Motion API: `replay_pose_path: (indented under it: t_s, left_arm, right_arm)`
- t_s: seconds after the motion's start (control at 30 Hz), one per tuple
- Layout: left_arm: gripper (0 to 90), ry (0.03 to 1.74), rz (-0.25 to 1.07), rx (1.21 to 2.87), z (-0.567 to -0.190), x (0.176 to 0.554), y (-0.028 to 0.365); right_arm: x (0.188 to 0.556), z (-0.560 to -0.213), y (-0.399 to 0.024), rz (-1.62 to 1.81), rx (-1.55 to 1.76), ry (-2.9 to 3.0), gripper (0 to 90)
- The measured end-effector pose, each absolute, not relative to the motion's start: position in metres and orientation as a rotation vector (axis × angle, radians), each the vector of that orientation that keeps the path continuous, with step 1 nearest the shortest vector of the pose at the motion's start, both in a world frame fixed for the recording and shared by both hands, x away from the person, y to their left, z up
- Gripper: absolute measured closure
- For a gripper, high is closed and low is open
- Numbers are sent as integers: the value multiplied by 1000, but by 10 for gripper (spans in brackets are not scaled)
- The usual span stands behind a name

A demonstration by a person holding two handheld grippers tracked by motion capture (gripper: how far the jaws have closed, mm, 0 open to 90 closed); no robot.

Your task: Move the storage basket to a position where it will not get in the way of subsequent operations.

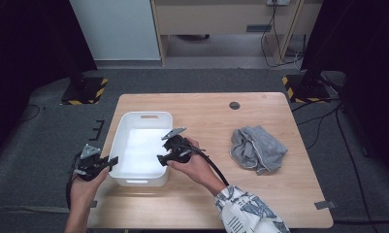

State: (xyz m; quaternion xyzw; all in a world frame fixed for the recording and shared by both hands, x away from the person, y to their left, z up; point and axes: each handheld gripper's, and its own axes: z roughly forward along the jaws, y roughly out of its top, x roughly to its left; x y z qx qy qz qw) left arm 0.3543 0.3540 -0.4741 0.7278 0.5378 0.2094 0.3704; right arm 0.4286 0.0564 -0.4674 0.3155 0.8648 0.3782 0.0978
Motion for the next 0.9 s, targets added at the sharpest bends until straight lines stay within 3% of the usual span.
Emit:
replay_pose_path:
  t_s: [0.17, 0.43, 0.9]
  left_arm:
    - [684, 1370, 538, 1827, -472, 350, 357]
    - [668, 1378, 555, 1821, -469, 346, 354]
    - [680, 1379, 557, 1854, -473, 342, 352]
  right_arm:
    - [429, -459, 51, 1163, 930, 2537, 265]
    - [421, -436, 32, 1182, 831, 2510, 411]
    - [422, -443, 22, 1237, 873, 2566, 422]
